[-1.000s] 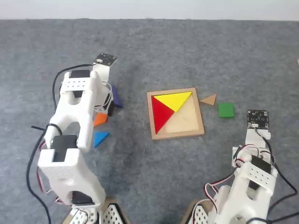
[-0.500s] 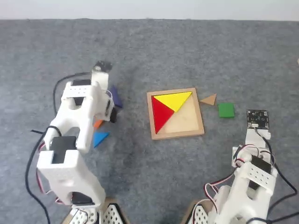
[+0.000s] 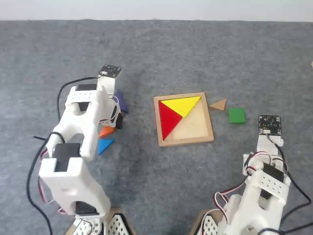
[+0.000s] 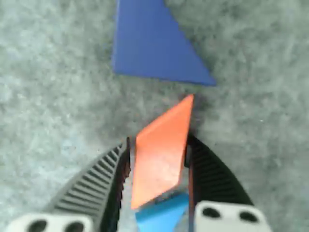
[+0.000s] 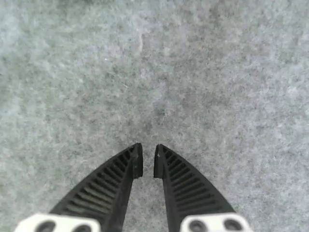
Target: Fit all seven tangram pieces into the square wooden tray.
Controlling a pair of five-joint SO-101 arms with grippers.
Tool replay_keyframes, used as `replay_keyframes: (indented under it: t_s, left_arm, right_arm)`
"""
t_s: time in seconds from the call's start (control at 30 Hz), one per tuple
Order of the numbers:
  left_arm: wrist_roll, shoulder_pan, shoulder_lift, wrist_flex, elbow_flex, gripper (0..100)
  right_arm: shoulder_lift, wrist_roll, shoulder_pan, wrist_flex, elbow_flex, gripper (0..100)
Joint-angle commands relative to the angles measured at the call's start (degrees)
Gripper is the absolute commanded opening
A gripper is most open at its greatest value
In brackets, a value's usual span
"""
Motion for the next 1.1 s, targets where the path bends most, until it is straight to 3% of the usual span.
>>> replay_keyframes:
  t_s: [0.0,0.23,0.37,0.9,1.07]
  left_arm:
    - [-1.7,0.1,-0.4,1.9,0.7,17]
    - [-3.3,0.6,1.4,4.2,-1.4,3]
    - [-2.7,3.0,0.8,4.7,-2.8,3]
    - [4.5,14.9,0.8,21.1,-26.2,3]
    - [8.4,23.9,1.4,24.4,-34.4,3]
  right_arm:
    - [-1.3,0.3,0.5,-0.9,0.0,5.5]
    - [-1.3,0.2,0.5,-0.9,0.0,5.5]
    - [-1.3,0.2,0.5,-0.9,0.0,5.5]
    - [-1.3,0.2,1.0,-0.7,-0.3,5.5]
    - [-1.4,0.4,15.1,3.1,-5.1,5.8]
